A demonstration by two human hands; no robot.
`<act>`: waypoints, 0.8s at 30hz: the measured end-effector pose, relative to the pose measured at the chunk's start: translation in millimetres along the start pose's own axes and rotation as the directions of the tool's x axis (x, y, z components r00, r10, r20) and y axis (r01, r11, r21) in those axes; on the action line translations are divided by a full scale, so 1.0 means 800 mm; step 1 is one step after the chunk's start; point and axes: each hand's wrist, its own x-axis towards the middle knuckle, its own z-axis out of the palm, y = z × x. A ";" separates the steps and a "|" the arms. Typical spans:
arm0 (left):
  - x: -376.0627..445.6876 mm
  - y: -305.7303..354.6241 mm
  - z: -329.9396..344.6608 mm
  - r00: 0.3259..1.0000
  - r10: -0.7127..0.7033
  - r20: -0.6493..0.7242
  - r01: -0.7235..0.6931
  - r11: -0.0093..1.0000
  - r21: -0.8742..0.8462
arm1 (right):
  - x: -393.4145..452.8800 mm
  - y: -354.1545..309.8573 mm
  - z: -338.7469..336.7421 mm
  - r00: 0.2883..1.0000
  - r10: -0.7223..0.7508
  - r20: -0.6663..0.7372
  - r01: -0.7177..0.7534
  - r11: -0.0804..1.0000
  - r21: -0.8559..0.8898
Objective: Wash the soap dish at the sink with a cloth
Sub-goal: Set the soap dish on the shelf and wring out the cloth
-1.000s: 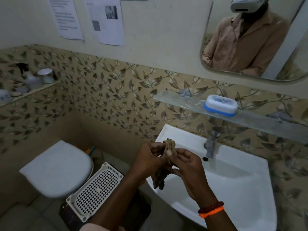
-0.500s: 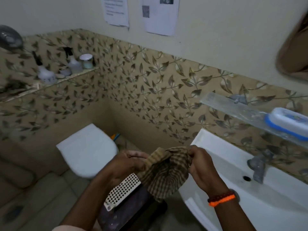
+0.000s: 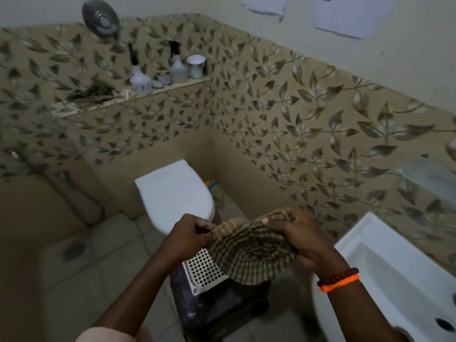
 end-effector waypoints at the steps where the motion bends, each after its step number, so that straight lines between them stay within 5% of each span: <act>1: -0.001 -0.006 -0.002 1.000 -0.015 -0.020 0.015 1.000 0.002 | 0.004 0.001 0.007 1.000 0.008 -0.006 -0.008 1.000 -0.004; 13: 0.007 -0.022 0.002 0.984 -0.127 -0.126 0.111 0.986 -0.126 | 0.063 0.028 0.032 0.996 0.047 0.076 -0.047 0.999 0.003; 19: 0.033 0.010 0.010 0.954 -0.099 -0.283 0.101 0.995 -0.007 | 0.068 0.057 0.058 0.934 -0.114 0.340 0.157 0.982 -0.101; 24: 0.047 0.040 0.015 0.931 -0.147 -0.333 0.143 0.989 -0.037 | 0.072 0.063 0.084 0.903 -0.231 0.362 0.286 0.952 -0.108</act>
